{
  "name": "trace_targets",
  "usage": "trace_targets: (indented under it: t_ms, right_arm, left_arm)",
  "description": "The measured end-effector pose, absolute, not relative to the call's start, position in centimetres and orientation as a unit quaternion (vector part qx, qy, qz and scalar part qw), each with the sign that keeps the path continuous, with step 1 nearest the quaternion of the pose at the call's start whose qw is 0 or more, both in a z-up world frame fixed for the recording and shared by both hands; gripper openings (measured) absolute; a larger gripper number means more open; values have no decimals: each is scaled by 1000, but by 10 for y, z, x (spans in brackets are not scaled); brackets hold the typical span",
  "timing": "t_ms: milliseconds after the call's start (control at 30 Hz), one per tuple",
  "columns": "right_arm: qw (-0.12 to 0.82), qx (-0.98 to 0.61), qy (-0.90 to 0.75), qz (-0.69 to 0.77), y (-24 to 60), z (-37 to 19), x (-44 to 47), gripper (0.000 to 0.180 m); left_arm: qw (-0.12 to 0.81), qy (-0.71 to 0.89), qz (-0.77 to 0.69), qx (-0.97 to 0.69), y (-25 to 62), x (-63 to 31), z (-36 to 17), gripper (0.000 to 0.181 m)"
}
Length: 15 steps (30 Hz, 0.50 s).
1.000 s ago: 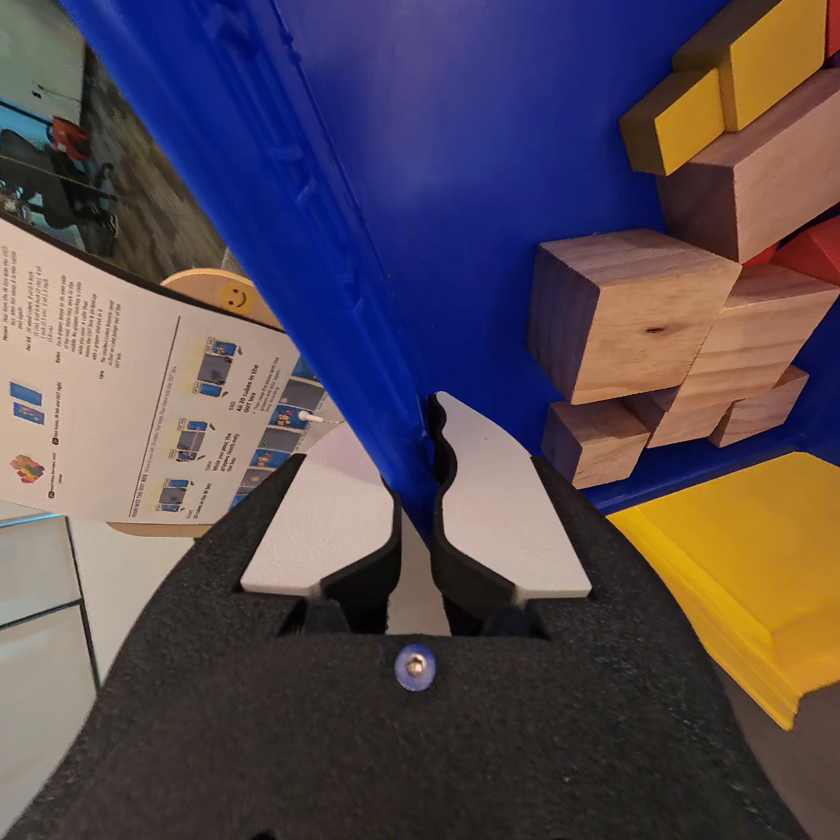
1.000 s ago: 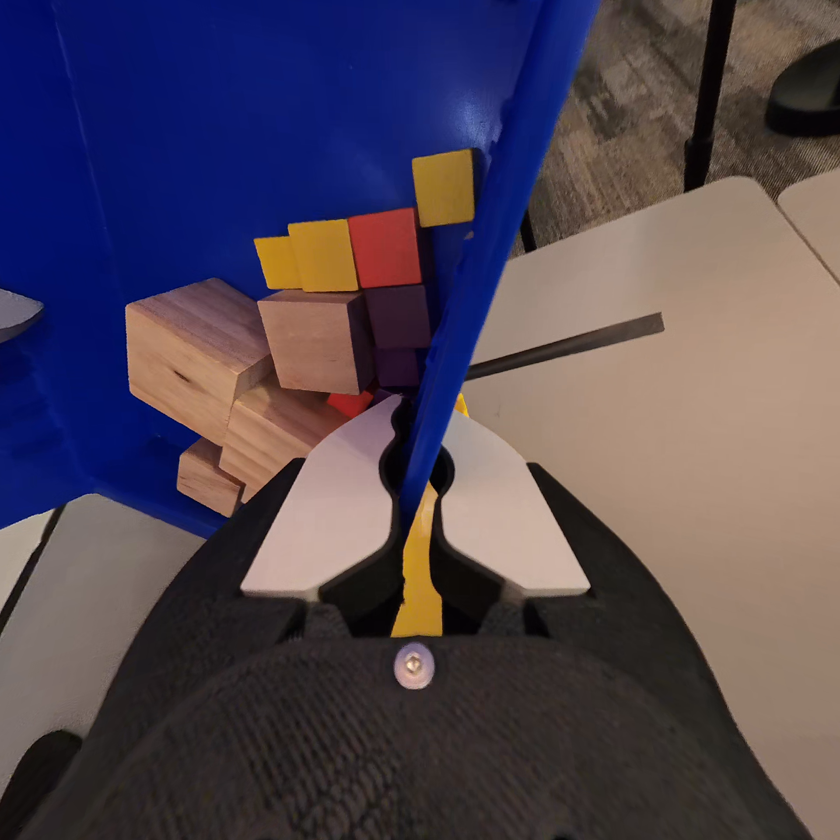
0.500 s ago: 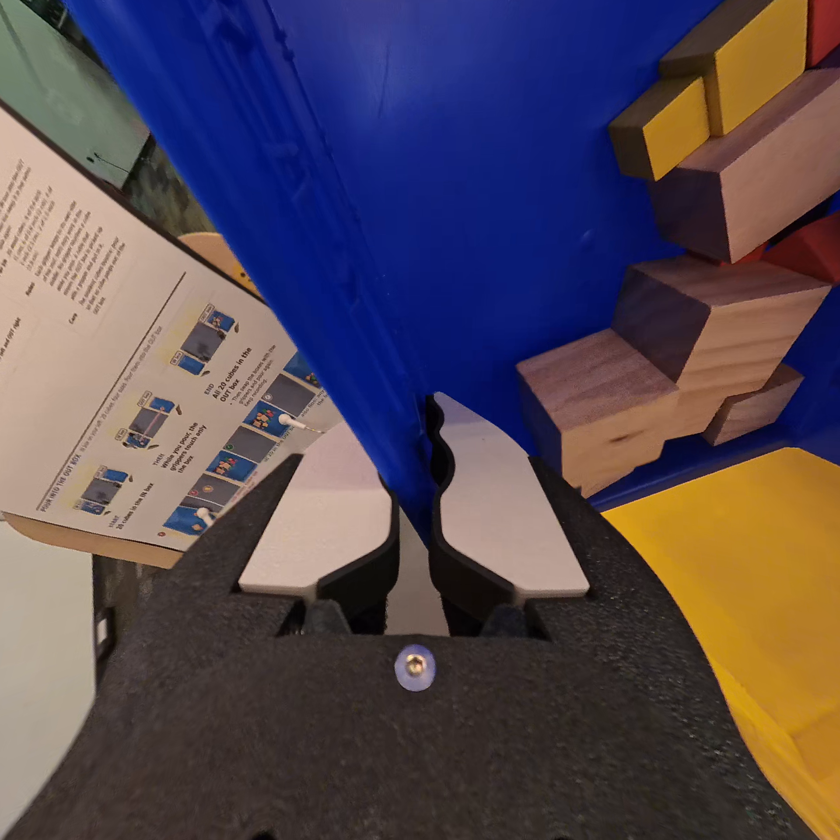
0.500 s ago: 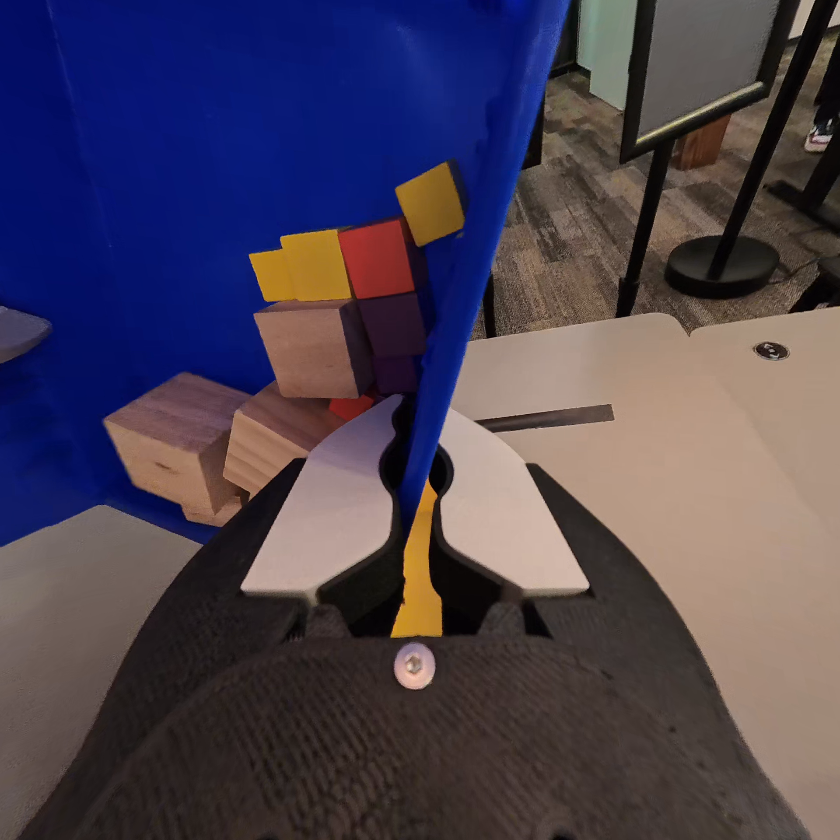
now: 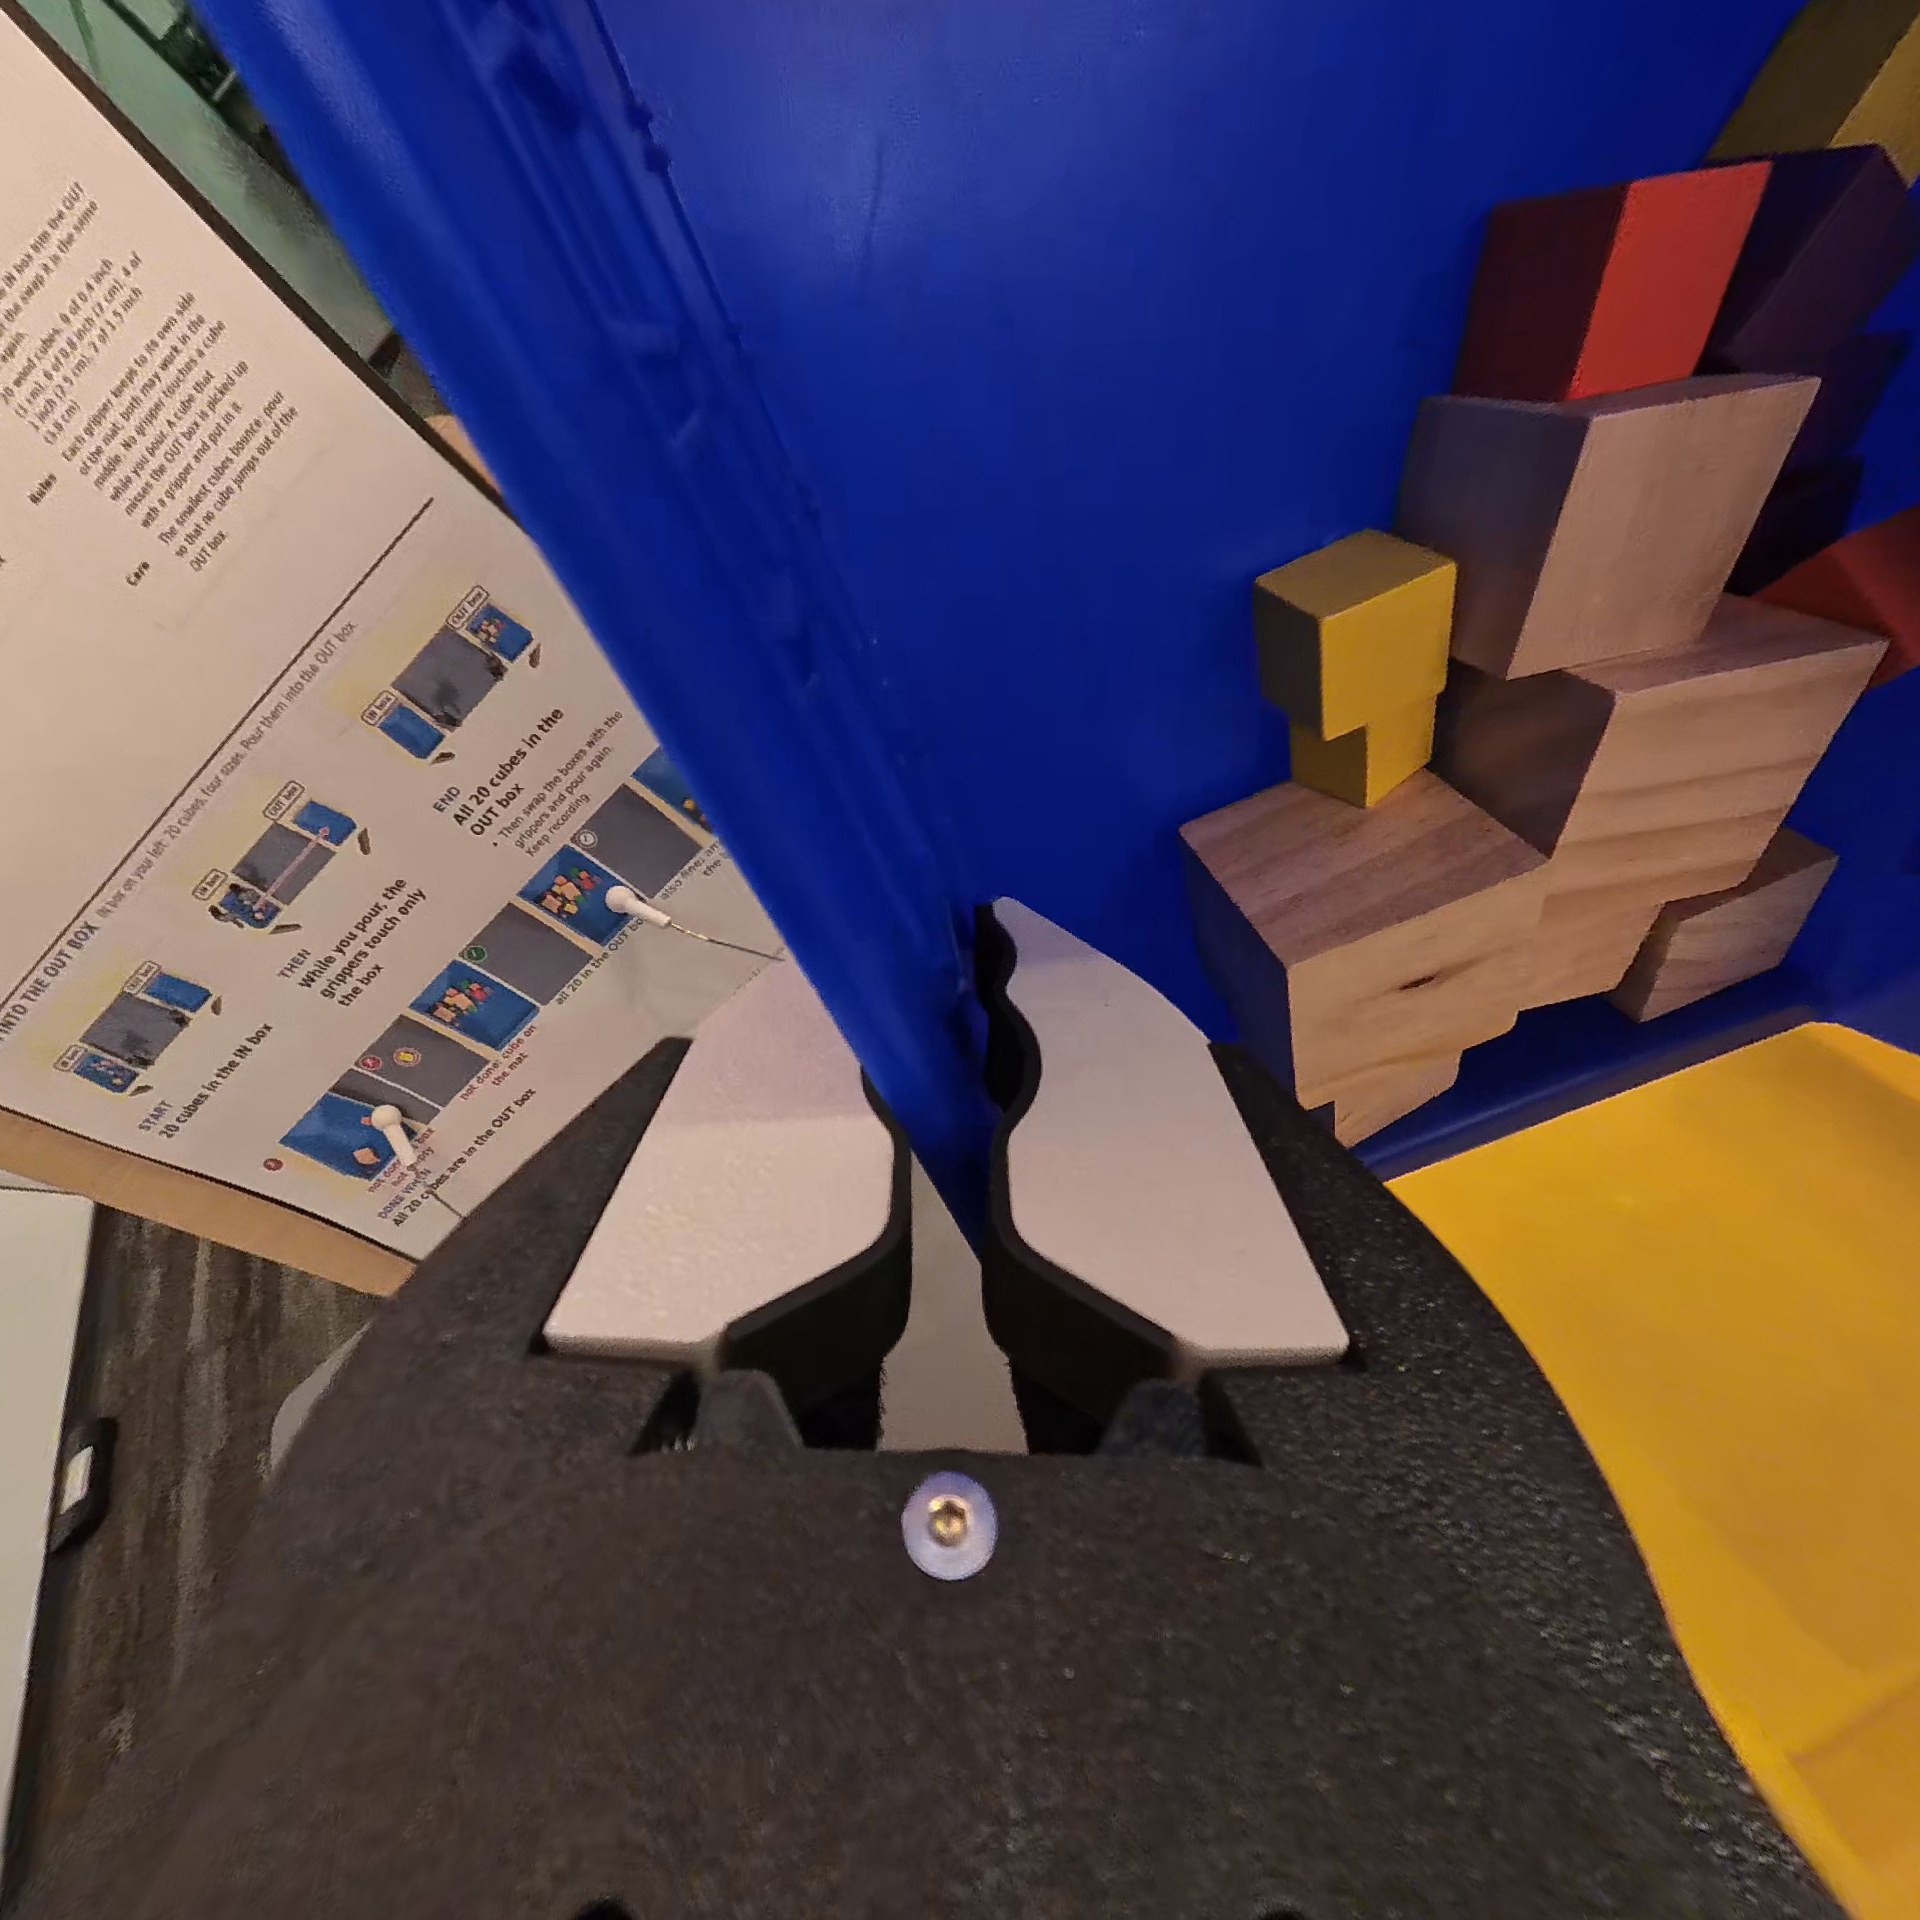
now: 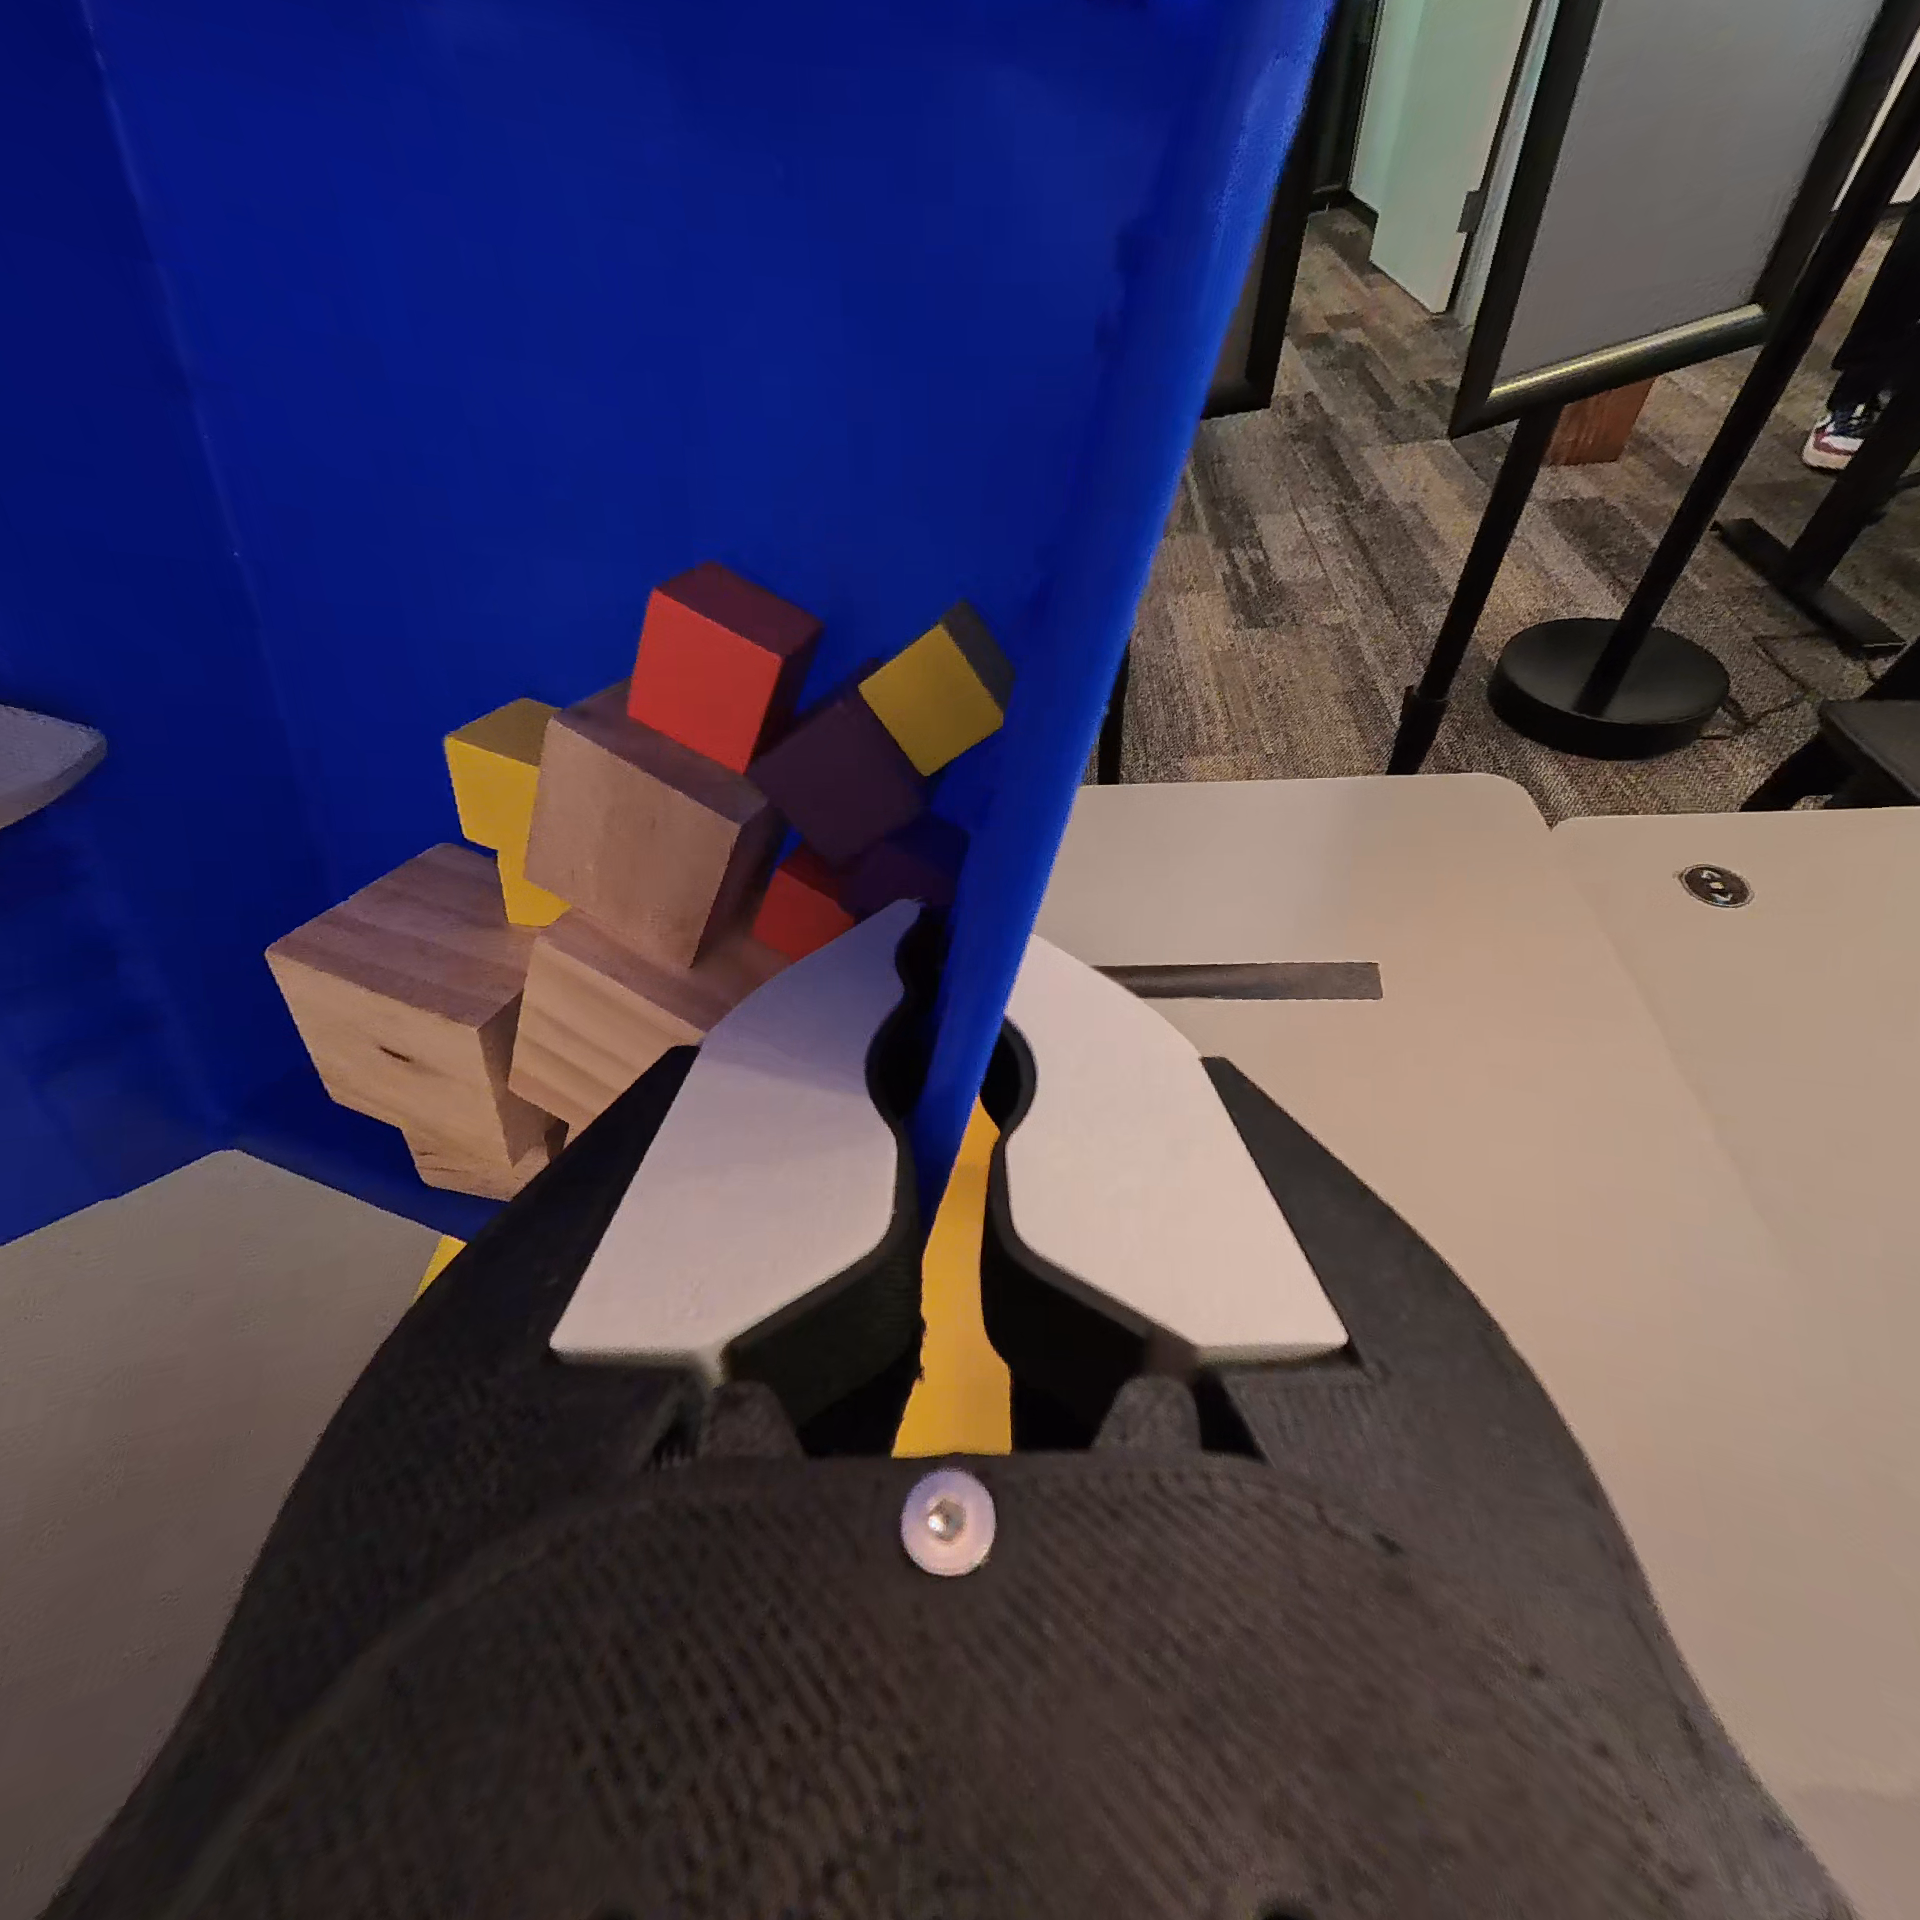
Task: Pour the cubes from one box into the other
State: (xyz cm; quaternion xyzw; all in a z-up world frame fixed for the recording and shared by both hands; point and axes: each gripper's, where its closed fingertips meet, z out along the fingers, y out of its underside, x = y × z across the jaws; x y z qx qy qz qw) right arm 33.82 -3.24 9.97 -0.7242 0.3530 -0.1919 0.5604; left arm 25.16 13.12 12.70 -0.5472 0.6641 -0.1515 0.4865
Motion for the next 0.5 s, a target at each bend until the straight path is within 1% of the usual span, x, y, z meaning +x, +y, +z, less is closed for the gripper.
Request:
trace_targets:
  t_ms: [500]
  right_arm:
    - [589,-701,335,-222,-31,118,337,4]
  left_arm:
    - [528,647,-164,-526,131,248,143,10]
